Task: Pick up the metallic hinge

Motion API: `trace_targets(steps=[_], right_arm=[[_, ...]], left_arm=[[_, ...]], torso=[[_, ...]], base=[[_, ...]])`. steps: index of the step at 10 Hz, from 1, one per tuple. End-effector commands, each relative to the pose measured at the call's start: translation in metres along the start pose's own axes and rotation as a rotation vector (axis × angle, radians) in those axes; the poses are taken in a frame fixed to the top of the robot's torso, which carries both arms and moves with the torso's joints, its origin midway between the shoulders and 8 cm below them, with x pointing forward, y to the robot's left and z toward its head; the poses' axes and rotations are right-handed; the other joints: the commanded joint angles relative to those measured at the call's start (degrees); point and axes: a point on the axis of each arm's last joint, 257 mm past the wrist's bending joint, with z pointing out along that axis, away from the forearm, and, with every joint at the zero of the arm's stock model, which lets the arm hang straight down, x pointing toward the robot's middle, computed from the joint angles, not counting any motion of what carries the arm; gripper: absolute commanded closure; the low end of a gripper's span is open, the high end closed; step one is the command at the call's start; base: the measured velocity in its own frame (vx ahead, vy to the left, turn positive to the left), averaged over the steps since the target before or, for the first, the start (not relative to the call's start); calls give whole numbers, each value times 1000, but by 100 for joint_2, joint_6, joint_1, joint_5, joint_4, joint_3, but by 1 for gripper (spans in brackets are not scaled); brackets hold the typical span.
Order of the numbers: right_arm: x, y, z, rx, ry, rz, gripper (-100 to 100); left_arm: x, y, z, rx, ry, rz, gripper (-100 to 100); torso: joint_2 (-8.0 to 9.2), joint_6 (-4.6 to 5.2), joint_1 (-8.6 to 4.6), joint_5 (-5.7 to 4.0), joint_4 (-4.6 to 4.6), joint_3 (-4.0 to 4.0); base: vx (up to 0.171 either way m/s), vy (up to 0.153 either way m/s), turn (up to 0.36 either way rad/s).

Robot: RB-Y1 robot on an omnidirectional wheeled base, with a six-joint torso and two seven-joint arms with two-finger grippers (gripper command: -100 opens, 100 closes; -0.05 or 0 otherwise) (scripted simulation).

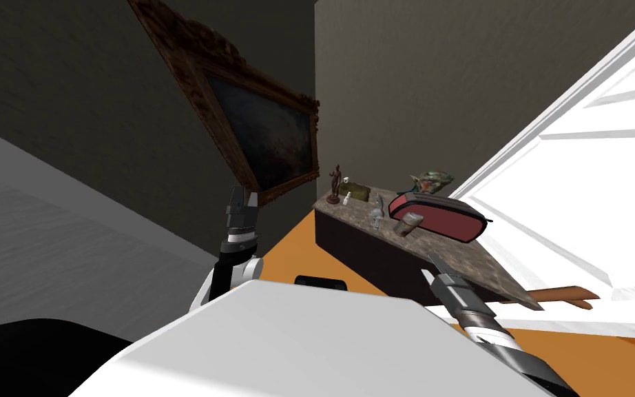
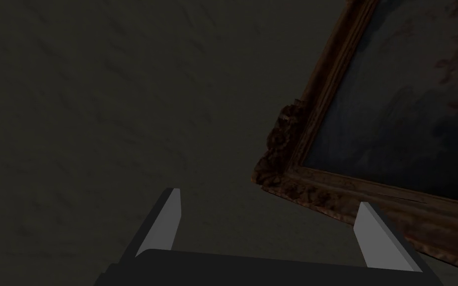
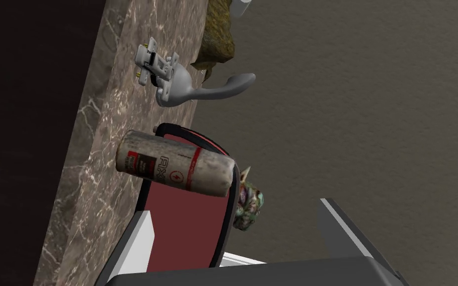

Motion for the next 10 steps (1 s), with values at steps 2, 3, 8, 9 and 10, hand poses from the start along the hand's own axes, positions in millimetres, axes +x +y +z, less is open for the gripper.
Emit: trace_targets(steps=[2, 3, 8, 9, 10], right_arm=[[-13, -29, -20, 120, 3, -30, -100], [-14, -36, -28, 146, 1, -33, -100], [-34, -70, -63, 313, 7, -73, -100], [-43, -81, -74, 373, 11, -89, -100], [-44, -85, -82, 394, 11, -91, -100]], left_arm=[[0, 0, 0, 0, 0, 0, 0], [0, 0, 0, 0, 0, 0, 0], [0, 0, 0, 0, 0, 0, 0], [0, 0, 0, 0, 0, 0, 0], [0, 0, 0, 0, 0, 0, 0]], torso=[[-4, 4, -2, -1, 0, -2], [-5, 0, -1, 0, -1, -3], [-17, -1, -4, -1, -4, -10], [-17, 3, -6, -2, -3, -9], [-17, -1, -7, -2, -3, -10]], base=[[-38, 10, 165], [-29, 9, 115], [-17, 4, 146], [-15, 3, 247], [-10, -4, 138]])
